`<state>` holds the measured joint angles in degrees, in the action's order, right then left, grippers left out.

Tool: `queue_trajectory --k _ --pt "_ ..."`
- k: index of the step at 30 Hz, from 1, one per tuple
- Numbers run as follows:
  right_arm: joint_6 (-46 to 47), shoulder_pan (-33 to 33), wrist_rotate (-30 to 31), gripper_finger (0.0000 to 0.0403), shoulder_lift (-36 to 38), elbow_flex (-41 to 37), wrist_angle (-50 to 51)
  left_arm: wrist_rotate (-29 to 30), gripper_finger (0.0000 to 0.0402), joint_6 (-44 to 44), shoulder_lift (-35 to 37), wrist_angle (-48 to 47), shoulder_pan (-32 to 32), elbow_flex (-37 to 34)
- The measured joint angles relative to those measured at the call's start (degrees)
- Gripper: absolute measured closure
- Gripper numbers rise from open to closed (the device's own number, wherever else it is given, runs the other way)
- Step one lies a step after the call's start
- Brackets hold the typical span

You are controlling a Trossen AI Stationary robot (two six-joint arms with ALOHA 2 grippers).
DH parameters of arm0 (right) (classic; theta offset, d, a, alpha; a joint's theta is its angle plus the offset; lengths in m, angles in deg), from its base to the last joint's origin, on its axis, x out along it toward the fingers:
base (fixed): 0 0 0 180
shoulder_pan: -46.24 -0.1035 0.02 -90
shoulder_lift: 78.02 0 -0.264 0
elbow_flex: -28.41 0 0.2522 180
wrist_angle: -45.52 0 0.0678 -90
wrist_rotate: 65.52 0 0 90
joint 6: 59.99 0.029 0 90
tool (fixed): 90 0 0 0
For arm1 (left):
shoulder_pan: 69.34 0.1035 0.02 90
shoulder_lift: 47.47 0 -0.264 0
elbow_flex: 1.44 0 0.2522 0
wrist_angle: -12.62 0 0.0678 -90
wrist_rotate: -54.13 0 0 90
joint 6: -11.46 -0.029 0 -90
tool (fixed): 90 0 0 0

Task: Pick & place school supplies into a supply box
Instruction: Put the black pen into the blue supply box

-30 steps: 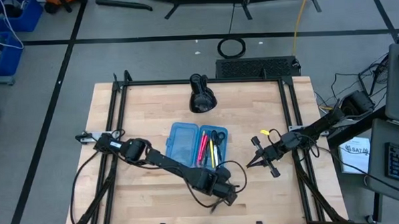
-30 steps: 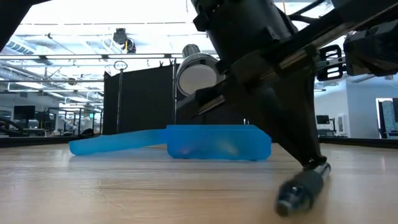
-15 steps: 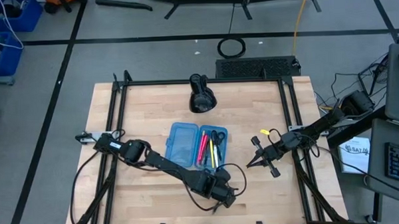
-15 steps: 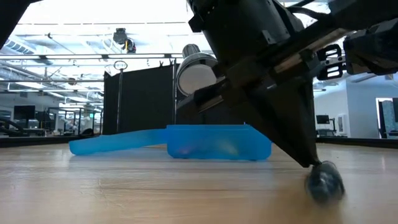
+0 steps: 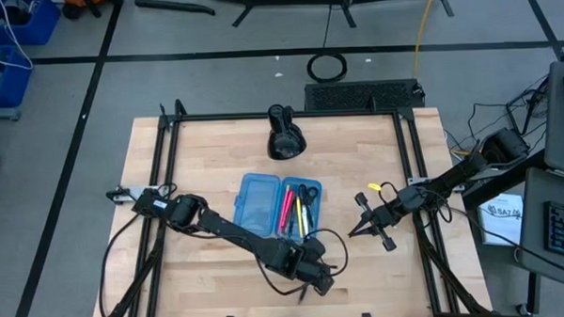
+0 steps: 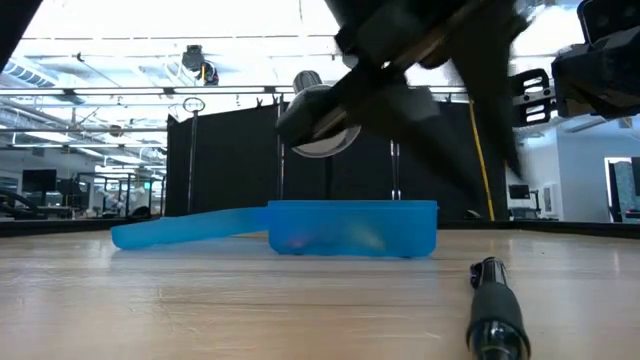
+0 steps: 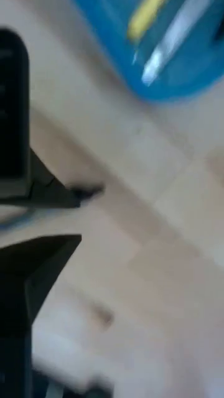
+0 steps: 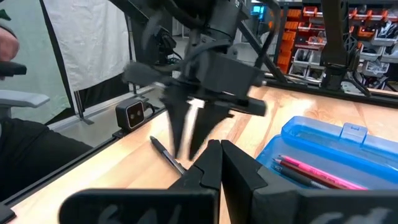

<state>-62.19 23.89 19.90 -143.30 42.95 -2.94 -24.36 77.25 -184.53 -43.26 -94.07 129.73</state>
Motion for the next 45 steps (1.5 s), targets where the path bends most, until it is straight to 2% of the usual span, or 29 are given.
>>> queue_trajectory --k 3,7,10,21,28,31,38,41,45 --pt "0.02 0.02 0.0 0.0403 0.02 -0.01 -0.09 -2.57 0.0276 2.08 -0.52 2.84 -0.05 0.12" --pt "0.02 0.01 0.0 0.0403 0.01 -0.01 -0.08 -3.0 0.0209 4.02 -0.9 0.3 0.11 0.04" --pt "0.02 0.0 0.02 0.0403 0.02 -0.01 -0.07 -2.83 0.0185 4.55 -0.81 -2.06 0.71 0.12" --pt "-0.31 0.25 0.4 0.0403 0.02 -0.01 -0.02 -8.45 0.0183 5.41 -4.74 -0.38 1.69 0.53" --pt "-0.05 0.68 0.46 0.0403 0.02 -0.02 0.34 -12.74 0.0184 16.19 -7.08 -11.04 1.71 1.06" --pt "-0.05 0.68 0.39 0.0403 0.02 -0.02 0.2 -13.6 0.0184 16.67 -7.32 -14.1 1.31 1.06" --pt "0.51 0.68 0.31 0.0403 0.02 -0.02 0.16 -11.99 0.0184 16.65 -7.32 -13.96 0.69 1.06" --pt "1.09 0.68 0.28 0.0403 0.02 0.0 0.17 -13.7 0.0184 17.36 -7.32 -15.97 0.25 1.06" --pt "1.11 0.68 0.26 0.0403 0.02 -0.02 0.33 -14.24 0.02 19.69 -7.08 -19.0 -1.18 1.06"
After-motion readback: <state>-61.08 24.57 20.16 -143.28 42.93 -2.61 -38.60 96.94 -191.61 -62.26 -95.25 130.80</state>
